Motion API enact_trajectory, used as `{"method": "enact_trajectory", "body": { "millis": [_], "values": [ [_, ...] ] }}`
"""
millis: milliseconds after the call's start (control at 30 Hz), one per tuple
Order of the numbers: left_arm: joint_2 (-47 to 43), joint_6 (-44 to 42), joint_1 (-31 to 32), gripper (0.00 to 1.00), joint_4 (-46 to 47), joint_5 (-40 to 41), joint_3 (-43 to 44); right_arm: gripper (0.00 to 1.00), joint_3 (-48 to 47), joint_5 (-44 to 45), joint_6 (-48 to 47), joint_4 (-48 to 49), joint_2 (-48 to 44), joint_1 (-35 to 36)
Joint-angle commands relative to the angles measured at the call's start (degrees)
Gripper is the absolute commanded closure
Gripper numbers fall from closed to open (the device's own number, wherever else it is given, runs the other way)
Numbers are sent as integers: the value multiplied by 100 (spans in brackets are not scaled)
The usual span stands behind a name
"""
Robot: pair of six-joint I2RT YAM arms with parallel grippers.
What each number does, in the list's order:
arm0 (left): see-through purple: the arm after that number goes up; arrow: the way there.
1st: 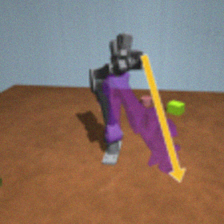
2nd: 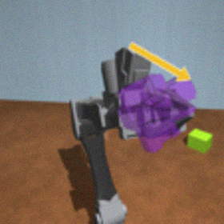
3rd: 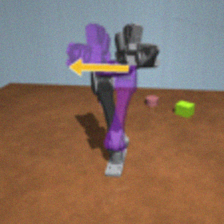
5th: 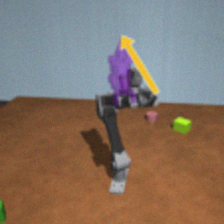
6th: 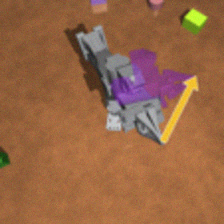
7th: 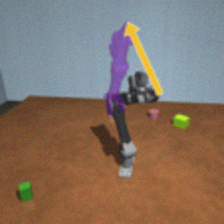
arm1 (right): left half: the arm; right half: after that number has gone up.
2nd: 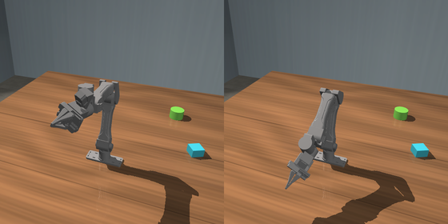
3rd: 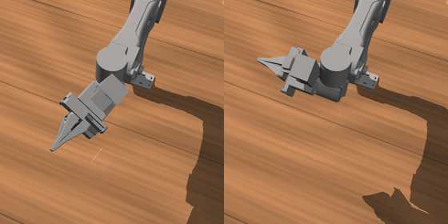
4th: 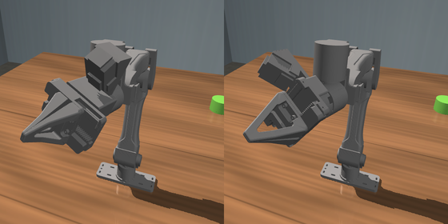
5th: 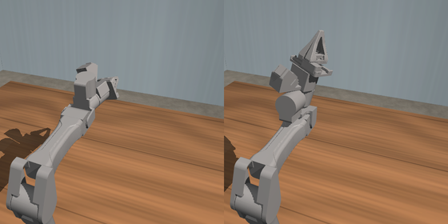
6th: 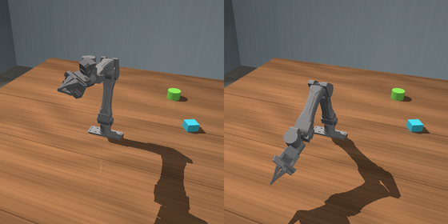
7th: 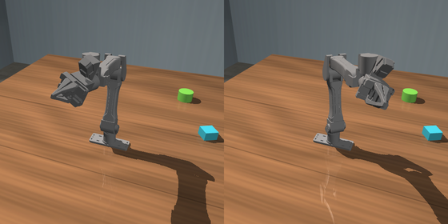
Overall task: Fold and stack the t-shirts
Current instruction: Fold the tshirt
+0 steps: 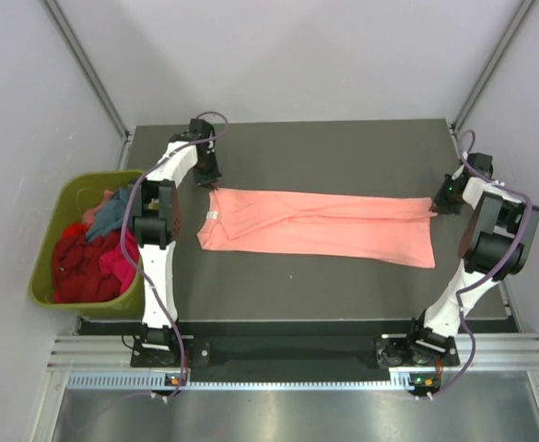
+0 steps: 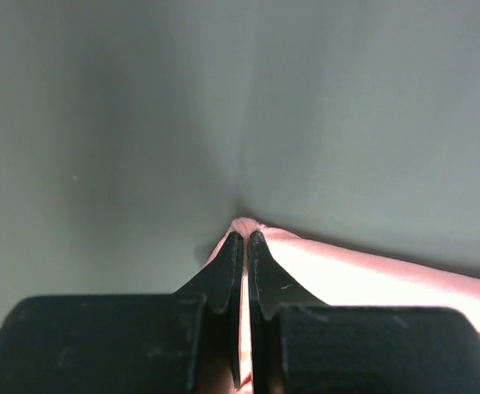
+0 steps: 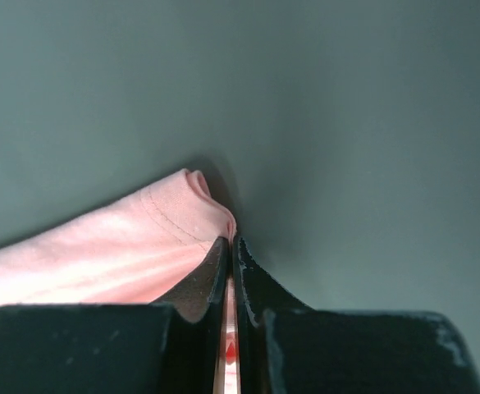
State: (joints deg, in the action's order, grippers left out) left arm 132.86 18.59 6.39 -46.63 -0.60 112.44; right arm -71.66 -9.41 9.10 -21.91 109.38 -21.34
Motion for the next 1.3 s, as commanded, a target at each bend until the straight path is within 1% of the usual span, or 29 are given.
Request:
{"method": "enact_trajectory", "body": {
  "millis": [0,67,100,167,200,233,300,333,400,667,733,767,967,1067,1100,1267],
  "values": [
    [205,119,-147,100,322,219,260,100,-6,247,118,618,74,-204],
    [223,14,-147,100,234,131,374,100,-32,-25,197,679,57,-195],
    [206,-22,-147,97,199,87,401,96,-24,-139,232,697,39,-195],
    [31,-74,-147,85,120,86,427,91,46,-272,311,688,-66,-160],
    [-49,-101,-138,79,111,139,410,85,73,-298,329,680,-118,-142],
    [-128,-136,-138,75,76,165,384,81,108,-333,329,662,-162,-116],
    [-409,-206,-138,73,-21,296,366,73,117,-342,364,557,-294,-81],
    [-514,-224,-130,71,-39,306,288,72,100,-342,381,513,-321,-72],
    [-874,-251,-86,69,-57,306,121,71,91,-342,408,390,-374,-19],
    [-2096,-330,257,65,14,368,-1513,68,275,-193,391,196,-585,78],
    [-2246,-303,327,65,101,228,-1925,67,258,-167,408,109,-602,86],
    [-2360,-277,345,64,180,-191,-2067,66,249,-166,408,91,-594,78],
    [-2624,-111,565,64,417,-423,-2999,65,249,-158,382,-6,-690,78],
    [-2677,-14,565,64,576,-669,-3368,65,284,-166,373,-6,-717,78],
    [-2703,13,573,64,689,-861,-3526,65,284,-166,373,3,-717,86],
    [-2642,83,574,63,892,-880,-3721,65,301,-166,364,29,-743,78]
  ]
}}
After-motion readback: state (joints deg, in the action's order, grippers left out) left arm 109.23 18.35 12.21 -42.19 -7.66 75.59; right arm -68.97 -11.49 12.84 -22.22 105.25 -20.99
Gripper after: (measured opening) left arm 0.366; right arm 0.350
